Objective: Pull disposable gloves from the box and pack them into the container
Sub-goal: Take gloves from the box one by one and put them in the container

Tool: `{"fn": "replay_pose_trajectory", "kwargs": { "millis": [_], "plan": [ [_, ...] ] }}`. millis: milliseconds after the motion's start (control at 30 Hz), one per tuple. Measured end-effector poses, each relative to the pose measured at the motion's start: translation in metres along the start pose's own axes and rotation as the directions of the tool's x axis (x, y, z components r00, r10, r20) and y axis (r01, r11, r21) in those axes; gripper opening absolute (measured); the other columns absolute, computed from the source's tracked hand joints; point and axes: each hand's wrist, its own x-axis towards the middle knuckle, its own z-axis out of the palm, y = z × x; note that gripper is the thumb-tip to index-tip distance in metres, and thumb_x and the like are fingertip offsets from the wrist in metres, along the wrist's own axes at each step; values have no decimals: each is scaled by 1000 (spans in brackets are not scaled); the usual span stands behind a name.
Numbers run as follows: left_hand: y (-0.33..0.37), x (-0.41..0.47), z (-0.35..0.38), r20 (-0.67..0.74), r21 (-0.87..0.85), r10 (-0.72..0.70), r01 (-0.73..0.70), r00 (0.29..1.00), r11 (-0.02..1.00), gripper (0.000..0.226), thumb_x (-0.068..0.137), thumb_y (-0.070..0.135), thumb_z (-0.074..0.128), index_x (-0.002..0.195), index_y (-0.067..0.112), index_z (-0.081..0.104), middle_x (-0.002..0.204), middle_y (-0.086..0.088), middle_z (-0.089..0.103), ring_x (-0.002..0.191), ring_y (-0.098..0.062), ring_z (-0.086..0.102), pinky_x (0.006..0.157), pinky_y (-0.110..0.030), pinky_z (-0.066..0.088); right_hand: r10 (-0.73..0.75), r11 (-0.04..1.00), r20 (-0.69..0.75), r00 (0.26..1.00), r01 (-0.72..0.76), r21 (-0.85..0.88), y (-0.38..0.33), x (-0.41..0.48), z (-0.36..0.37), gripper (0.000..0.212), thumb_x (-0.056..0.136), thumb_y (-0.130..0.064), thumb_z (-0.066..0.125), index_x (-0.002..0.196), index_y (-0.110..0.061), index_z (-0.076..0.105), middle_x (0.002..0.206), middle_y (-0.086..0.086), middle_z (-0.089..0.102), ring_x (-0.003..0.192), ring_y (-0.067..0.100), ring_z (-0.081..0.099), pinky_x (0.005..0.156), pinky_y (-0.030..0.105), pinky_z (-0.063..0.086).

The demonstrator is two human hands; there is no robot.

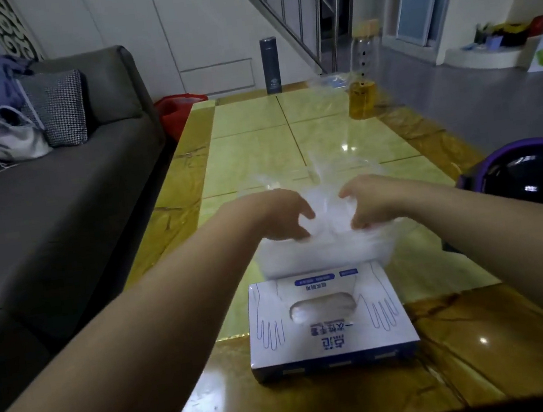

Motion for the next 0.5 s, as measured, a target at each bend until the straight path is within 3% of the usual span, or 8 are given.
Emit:
{"fn": "replay_pose_trajectory", "kwargs": {
  "millis": [67, 167, 233, 300, 400, 500],
  "plan": [
    [-4, 11, 7, 157, 83, -65, 52, 985, 995, 50, 95, 32, 54, 143, 25, 41, 148, 1, 39, 133, -21, 40, 108, -34, 31, 13, 980, 65, 998, 0, -201, -5, 4, 2, 60, 88, -19, 65, 142, -5, 41, 143, 11, 44, 126, 27, 47, 102, 33, 42],
    [-9, 24, 13, 247, 171, -82, 40, 966, 985, 50, 97, 32, 51, 144, 24, 38, 150, 2, 36, 135, -20, 37, 109, -33, 29, 106, 921, 76, 991, -69, -383, -11, 6, -2, 61, 84, -34, 70, 136, -10, 47, 144, 14, 36, 125, 30, 44, 98, 36, 45],
    [-10, 32, 18, 263, 172, -72, 27, 962, 985, 50, 97, 30, 51, 145, 24, 38, 150, 1, 36, 135, -21, 36, 108, -32, 29, 64, 818, -84, 994, -101, -567, -15, 0, -8, 53, 83, -37, 70, 129, -16, 51, 144, 14, 27, 126, 31, 36, 95, 37, 39],
    [-12, 40, 22, 267, 156, -68, 27, 961, 987, 49, 97, 27, 51, 144, 25, 38, 150, 1, 36, 134, -21, 37, 107, -31, 30, -128, 691, -219, 967, -72, -719, -19, 0, -11, 38, 86, -33, 65, 120, -20, 57, 138, 11, 32, 125, 30, 31, 93, 38, 34],
    [-17, 50, 31, 296, 164, -91, 43, 951, 985, 48, 99, 18, 42, 145, 25, 36, 150, 0, 35, 133, -22, 38, 108, -32, 31, -226, 747, -129, 966, 87, -659, -24, 18, 0, 34, 86, -25, 67, 117, -12, 60, 125, 9, 48, 112, 27, 47, 85, 34, 41],
    [-25, 62, 40, 352, 140, -136, 91, 926, 986, 44, 98, 19, 39, 142, 26, 42, 144, -1, 43, 125, -25, 47, 107, -38, 36, -45, 908, 156, 987, 106, -405, -18, 40, 14, 80, 73, -38, 80, 139, -14, 42, 135, 8, 49, 114, 29, 54, 93, 40, 48]
  ]
}}
